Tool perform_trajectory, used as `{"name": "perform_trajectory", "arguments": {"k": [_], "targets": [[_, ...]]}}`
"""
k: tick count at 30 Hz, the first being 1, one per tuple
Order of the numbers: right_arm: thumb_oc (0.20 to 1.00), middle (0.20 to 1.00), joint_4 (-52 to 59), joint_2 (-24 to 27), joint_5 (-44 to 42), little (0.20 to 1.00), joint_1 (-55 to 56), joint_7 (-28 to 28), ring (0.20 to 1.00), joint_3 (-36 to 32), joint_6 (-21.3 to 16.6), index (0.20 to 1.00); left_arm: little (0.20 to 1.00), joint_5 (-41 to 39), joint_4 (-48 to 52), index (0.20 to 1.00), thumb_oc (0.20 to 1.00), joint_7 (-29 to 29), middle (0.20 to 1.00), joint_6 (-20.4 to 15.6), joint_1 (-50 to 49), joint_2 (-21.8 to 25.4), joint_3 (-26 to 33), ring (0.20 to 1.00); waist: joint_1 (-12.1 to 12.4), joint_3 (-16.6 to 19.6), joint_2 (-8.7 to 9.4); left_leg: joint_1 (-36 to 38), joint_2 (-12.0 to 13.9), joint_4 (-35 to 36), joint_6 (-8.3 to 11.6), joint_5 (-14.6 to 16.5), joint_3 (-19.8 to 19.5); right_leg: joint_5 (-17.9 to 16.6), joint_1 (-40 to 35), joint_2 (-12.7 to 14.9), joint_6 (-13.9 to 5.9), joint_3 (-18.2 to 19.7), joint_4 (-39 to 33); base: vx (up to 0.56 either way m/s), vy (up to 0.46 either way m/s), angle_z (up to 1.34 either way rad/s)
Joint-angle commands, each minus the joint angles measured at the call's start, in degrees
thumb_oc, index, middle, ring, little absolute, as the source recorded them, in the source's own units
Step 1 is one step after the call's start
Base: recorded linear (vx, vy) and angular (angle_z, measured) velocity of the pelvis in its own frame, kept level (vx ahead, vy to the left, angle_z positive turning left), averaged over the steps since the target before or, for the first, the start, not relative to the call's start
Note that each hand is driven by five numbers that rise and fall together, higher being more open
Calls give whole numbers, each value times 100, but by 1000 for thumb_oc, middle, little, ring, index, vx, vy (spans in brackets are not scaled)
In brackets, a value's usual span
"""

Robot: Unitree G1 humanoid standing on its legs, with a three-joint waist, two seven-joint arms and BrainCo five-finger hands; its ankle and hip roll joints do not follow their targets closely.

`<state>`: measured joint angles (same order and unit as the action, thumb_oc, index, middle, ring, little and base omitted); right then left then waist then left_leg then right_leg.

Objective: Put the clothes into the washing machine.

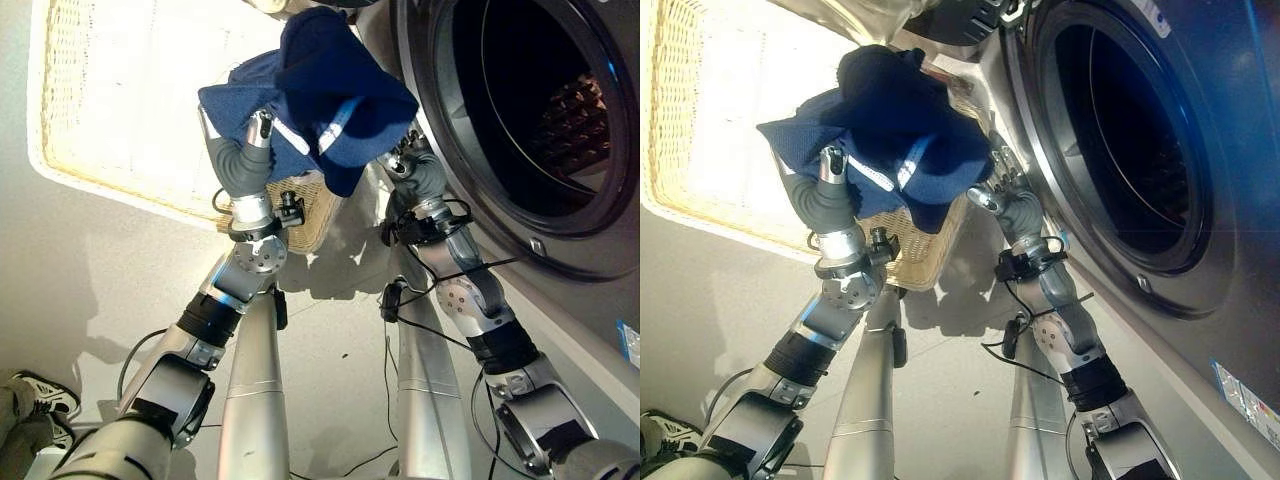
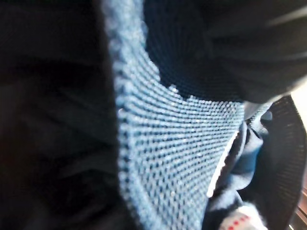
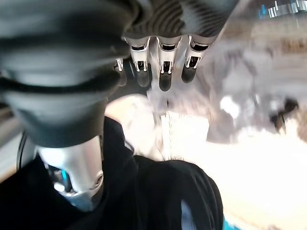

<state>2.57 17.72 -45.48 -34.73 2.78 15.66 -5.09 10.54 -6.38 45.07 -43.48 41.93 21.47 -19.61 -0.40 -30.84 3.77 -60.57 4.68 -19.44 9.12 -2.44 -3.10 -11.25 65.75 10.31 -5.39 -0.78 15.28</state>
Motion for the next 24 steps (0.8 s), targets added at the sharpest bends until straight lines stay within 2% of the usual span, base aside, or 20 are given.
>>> {"name": "perform_trajectory", "arguments": {"k": [1, 3, 8, 12, 19, 20, 21, 24], "targets": [[1000, 1000, 766, 160, -440, 1000, 198, 589, 1000, 93, 195, 1000, 200, 80, 688, 200, 200, -534, 200, -111, -18, 40, -52, 200, -15, 105, -183, 101, -332, 434, -458, -346, -423, 20, -122, -17, -456, -246, 328, 7, -20, 3], [1000, 1000, 829, 194, -707, 1000, 144, 831, 1000, 163, 337, 1000, 200, 9, 726, 200, 200, -696, 200, -29, 1, 80, -153, 200, -2, 105, -175, 90, -331, 412, -462, -348, -429, 6, -124, 2, -465, -271, 328, 8, -38, 1], [1000, 1000, 913, 184, -1128, 1000, 6, 1204, 1000, 313, 391, 1000, 200, -47, 664, 200, 200, -862, 200, 180, 93, 164, -391, 200, 33, 105, -174, 53, -325, 355, -464, -365, -452, -13, -128, 41, -480, -306, 333, 6, -29, 1], [1000, 1000, 1036, 157, -1107, 1000, -69, 1258, 1000, 407, 281, 1000, 200, -275, 596, 200, 200, -1130, 200, 240, 144, 194, -542, 200, 32, 105, -170, 9, -331, 319, -458, -372, -461, -28, -101, 41, -495, -310, 340, 0, 0, 0], [1000, 1000, 1121, 149, -1344, 1000, -154, 1586, 1000, 455, 257, 1000, 200, -144, 520, 200, 200, -1313, 200, 401, 225, 206, -809, 200, 31, 105, -188, -8, -322, 273, -458, -387, -444, -41, -89, 70, -499, -314, 369, 0, 0, 0], [875, 875, 1123, 144, -1339, 875, -161, 1588, 875, 460, 243, 875, 200, -149, 510, 200, 200, -1314, 200, 401, 234, 210, -828, 200, 30, 105, -186, -9, -323, 271, -459, -389, -443, -44, -88, 69, -500, -316, 369, 0, 0, 0], [206, 206, 1152, 116, -1328, 206, -172, 1616, 206, 492, 187, 206, 200, -152, 497, 200, 200, -1357, 200, 430, 246, 197, -886, 200, 25, 105, -182, -12, -327, 263, -456, -393, -441, -51, -90, 63, -502, -317, 363, 0, 0, 0], [200, 200, 1190, 108, -1330, 200, -182, 1595, 200, 520, 107, 200, 200, 18, 485, 200, 200, -1287, 200, 488, 260, 206, -963, 200, 20, 105, -187, -21, -326, 241, -458, -400, -430, -54, -84, 60, -497, -315, 375, 0, 0, 0]]}}
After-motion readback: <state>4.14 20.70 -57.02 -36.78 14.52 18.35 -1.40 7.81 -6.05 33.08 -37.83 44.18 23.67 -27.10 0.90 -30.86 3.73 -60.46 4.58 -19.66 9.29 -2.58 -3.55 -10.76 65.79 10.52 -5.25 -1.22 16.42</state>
